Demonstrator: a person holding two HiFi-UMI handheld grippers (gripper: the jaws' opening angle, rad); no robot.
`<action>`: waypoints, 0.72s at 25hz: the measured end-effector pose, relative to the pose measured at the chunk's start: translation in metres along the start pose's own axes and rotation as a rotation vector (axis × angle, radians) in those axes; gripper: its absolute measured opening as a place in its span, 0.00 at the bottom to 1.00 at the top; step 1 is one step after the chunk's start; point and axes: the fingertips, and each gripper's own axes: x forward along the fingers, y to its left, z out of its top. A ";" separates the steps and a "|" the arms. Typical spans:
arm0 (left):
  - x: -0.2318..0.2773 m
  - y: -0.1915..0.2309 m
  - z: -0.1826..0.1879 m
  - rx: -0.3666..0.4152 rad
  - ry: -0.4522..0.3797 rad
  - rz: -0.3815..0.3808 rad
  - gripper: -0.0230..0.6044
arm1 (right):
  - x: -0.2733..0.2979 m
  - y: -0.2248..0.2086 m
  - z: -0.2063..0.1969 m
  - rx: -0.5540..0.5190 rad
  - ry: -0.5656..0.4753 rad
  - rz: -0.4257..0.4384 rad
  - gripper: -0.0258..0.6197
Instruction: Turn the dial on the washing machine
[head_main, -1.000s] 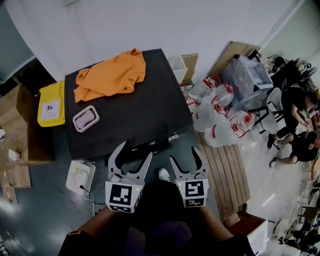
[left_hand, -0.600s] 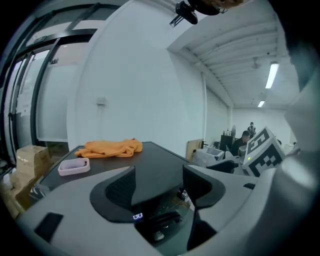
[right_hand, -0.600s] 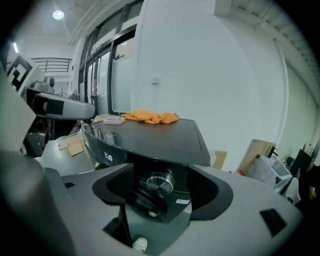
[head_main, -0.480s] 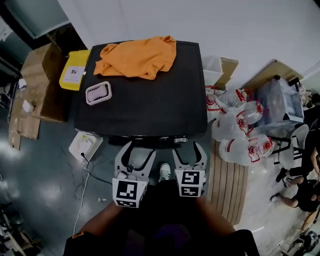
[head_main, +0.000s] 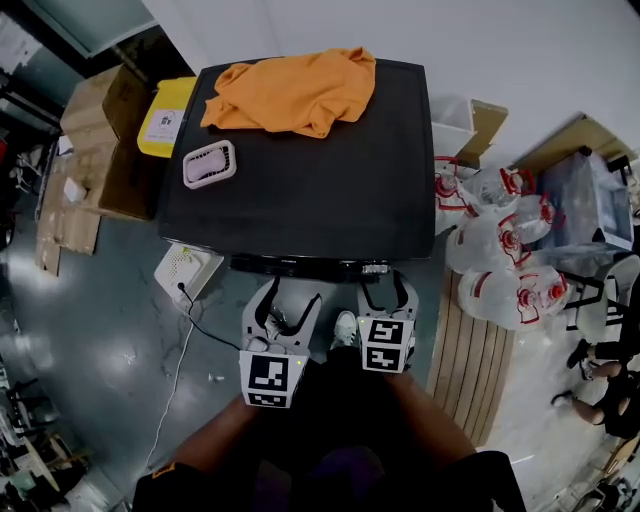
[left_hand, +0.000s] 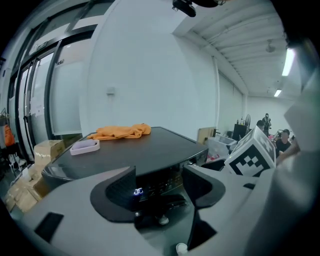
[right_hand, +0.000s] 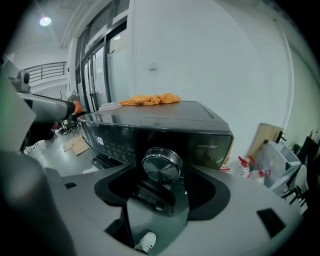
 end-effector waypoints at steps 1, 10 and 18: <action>0.000 0.001 -0.002 0.006 0.007 0.003 0.51 | 0.001 0.001 0.000 0.010 -0.001 -0.001 0.53; 0.000 0.007 -0.007 0.021 0.023 -0.004 0.51 | 0.009 -0.003 -0.005 0.090 0.013 0.001 0.46; 0.000 0.011 -0.008 -0.007 0.012 -0.016 0.51 | 0.009 -0.007 -0.006 0.431 -0.013 0.197 0.45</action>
